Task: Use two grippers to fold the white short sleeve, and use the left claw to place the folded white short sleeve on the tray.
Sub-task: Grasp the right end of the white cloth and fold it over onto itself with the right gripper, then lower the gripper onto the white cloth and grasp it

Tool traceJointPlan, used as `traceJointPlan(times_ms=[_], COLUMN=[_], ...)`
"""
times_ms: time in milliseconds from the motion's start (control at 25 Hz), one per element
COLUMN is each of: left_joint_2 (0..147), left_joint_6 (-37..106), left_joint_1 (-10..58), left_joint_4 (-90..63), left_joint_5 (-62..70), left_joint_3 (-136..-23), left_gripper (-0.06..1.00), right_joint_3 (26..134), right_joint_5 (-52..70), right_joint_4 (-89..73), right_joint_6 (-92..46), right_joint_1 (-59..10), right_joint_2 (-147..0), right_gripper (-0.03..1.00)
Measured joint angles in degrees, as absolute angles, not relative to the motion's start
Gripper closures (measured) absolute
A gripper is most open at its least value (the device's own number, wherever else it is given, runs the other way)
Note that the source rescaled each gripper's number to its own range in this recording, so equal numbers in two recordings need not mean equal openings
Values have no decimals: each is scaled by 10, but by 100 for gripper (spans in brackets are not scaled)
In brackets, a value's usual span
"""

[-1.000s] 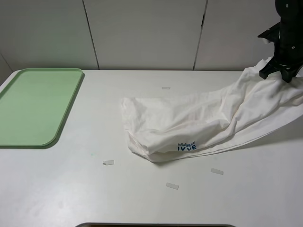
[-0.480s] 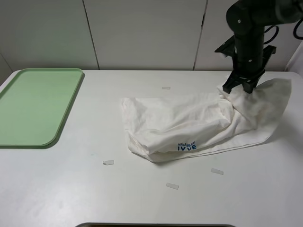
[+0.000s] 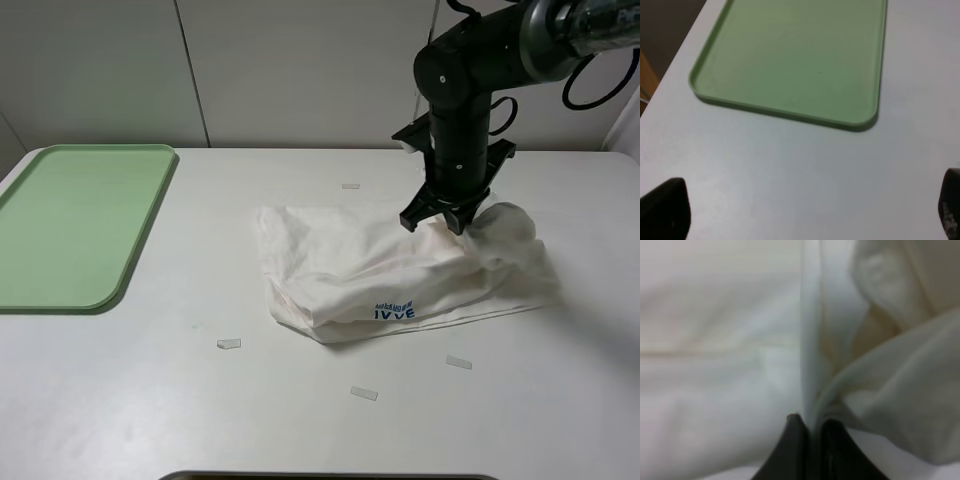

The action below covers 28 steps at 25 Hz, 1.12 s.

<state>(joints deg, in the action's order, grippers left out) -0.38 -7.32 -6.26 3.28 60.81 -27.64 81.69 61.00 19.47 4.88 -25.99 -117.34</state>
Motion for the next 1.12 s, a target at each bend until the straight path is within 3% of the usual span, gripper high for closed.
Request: traceJointPlan(times_ms=[240, 320, 360, 400, 480, 680, 1120], left_joint_2=[-4, -4, -4, -4, -4, -4, -4], left_joint_6=[-73, -73, -73, -73, -73, -73, -73], left_joint_1=[-63, -63, -63, -63, -63, -63, -63], left_joint_4=[33, 33, 33, 33, 33, 33, 33], left_joint_5=[608, 608, 608, 608, 608, 608, 608], left_joint_3=[-276, -276, -276, -276, -276, -276, -276], left_gripper=[-5, -5, -5, -5, -5, -5, -5], right_joint_3=[817, 817, 817, 817, 823, 876, 962], right_joint_5=[607, 613, 617, 622, 633, 642, 665], right_joint_4=[168, 159, 159, 159, 156, 154, 157], right_joint_6=[68, 101, 103, 103, 97, 78, 57], right_joint_1=[-285, -288, -288, -288, -288, -288, -282], right_joint_2=[-1173, -1173, -1173, -1173, -1173, -1138, -1070], right_gripper=[96, 61, 34, 17, 4, -3, -3])
